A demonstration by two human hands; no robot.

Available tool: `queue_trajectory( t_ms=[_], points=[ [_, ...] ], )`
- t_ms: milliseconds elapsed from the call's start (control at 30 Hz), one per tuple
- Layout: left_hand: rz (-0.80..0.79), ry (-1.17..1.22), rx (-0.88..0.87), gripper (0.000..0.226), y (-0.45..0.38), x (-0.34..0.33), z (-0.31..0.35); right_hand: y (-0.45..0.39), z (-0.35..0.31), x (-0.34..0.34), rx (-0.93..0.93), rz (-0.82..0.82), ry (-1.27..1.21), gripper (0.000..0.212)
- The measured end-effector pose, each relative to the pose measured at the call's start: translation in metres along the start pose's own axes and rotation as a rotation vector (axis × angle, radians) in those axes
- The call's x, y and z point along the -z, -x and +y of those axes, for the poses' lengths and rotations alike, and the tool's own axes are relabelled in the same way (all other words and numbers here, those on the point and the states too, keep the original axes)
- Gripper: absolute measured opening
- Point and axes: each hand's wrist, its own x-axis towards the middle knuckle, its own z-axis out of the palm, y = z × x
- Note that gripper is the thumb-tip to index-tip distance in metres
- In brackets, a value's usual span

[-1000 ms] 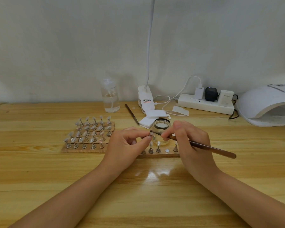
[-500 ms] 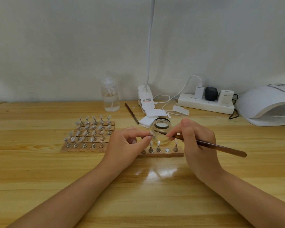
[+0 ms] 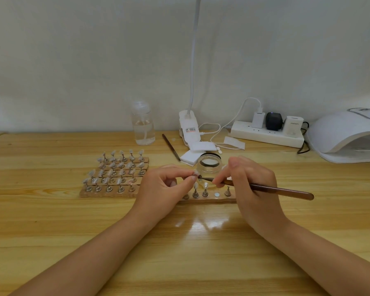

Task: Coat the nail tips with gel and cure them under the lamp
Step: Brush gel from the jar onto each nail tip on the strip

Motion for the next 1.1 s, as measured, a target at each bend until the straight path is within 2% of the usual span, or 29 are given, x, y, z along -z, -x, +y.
queue_trajectory(
  t_ms=[100, 267, 367, 467, 533, 600, 767, 967, 1100],
  points=[
    [0.009, 0.01, -0.005, 0.022, 0.0, 0.0, 0.0, 0.001, -0.001, 0.002, -0.054, 0.007, -0.069, 0.044],
    [-0.002, 0.027, -0.038, 0.021, 0.0, 0.0, 0.0, 0.0, -0.002, 0.005, -0.173, 0.108, -0.24, 0.047],
    [-0.02, 0.062, -0.069, 0.015, 0.001, -0.001, 0.001, 0.001, -0.002, 0.006, -0.239, 0.105, -0.246, 0.048],
    [-0.017, 0.065, -0.081, 0.01, 0.002, -0.002, 0.001, 0.0, -0.003, 0.007, -0.215, 0.026, -0.183, 0.03],
    [-0.033, 0.037, -0.109, 0.01, 0.002, -0.002, 0.002, -0.002, -0.004, 0.004, -0.153, -0.046, -0.038, 0.02],
    [-0.046, 0.026, -0.144, 0.011, 0.002, -0.002, 0.002, -0.002, -0.004, 0.001, -0.08, -0.101, 0.105, 0.025],
    [-0.078, 0.055, -0.169, 0.011, 0.002, -0.002, 0.0, 0.001, -0.004, -0.004, -0.051, -0.189, 0.125, 0.037],
    [-0.106, 0.048, -0.183, 0.01, 0.002, -0.001, -0.001, 0.001, -0.001, -0.005, 0.038, -0.157, 0.146, 0.024],
    [-0.091, -0.007, -0.157, 0.014, 0.003, -0.002, 0.001, 0.001, -0.002, -0.005, 0.037, -0.126, 0.14, 0.026]
  ],
)
